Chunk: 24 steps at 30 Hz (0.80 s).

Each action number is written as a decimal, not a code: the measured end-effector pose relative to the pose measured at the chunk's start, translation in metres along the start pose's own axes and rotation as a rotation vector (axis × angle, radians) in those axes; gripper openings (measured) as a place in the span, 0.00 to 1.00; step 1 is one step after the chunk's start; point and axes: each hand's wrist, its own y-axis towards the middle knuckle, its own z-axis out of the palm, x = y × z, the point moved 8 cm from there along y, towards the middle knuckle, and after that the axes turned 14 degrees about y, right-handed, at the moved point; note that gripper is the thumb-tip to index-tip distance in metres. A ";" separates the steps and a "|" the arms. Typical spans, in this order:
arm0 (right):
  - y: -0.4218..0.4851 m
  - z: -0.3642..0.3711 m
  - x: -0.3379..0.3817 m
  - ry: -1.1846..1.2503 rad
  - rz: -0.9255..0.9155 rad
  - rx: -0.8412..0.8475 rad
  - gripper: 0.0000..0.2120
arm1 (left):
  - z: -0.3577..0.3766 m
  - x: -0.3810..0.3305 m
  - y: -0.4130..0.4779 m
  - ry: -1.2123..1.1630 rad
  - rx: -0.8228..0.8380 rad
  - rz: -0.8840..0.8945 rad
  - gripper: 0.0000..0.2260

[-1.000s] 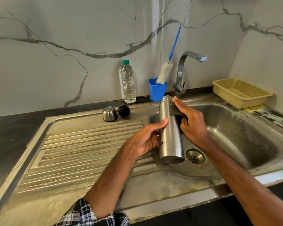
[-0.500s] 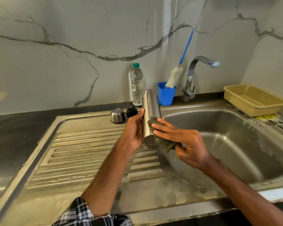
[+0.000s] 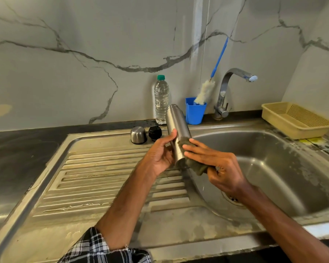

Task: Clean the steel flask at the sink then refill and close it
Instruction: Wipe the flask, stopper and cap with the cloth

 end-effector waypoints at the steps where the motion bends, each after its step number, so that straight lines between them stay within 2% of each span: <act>1: 0.000 -0.005 -0.007 -0.009 0.044 -0.034 0.33 | 0.000 0.001 0.001 0.020 -0.006 -0.003 0.27; 3: -0.002 -0.016 -0.018 -0.024 0.127 -0.105 0.33 | 0.002 0.004 0.000 0.057 -0.026 0.000 0.29; 5: -0.003 -0.020 -0.017 -0.032 0.147 -0.129 0.31 | 0.006 0.004 -0.001 0.085 -0.009 0.020 0.27; 8: -0.002 -0.009 0.003 -0.023 0.018 -0.057 0.25 | 0.007 0.000 0.000 0.153 0.023 0.060 0.19; 10: 0.000 -0.005 0.008 -0.016 -0.037 -0.024 0.23 | 0.007 -0.003 0.000 0.167 0.036 0.080 0.17; 13: 0.001 -0.019 -0.015 -0.005 0.115 -0.129 0.34 | 0.009 -0.006 -0.002 0.189 0.047 0.098 0.23; 15: -0.004 -0.028 -0.023 -0.010 0.213 -0.191 0.36 | 0.011 -0.003 -0.003 0.198 0.048 0.098 0.24; 20: -0.002 -0.005 0.006 -0.036 -0.006 -0.035 0.21 | 0.017 0.003 -0.003 0.140 0.096 0.084 0.15; 22: 0.002 -0.011 -0.009 -0.007 0.060 -0.062 0.26 | 0.020 0.002 -0.004 0.167 0.105 0.089 0.16; 24: 0.000 -0.023 -0.027 0.014 0.201 -0.165 0.33 | 0.025 0.005 -0.004 0.233 0.118 0.084 0.19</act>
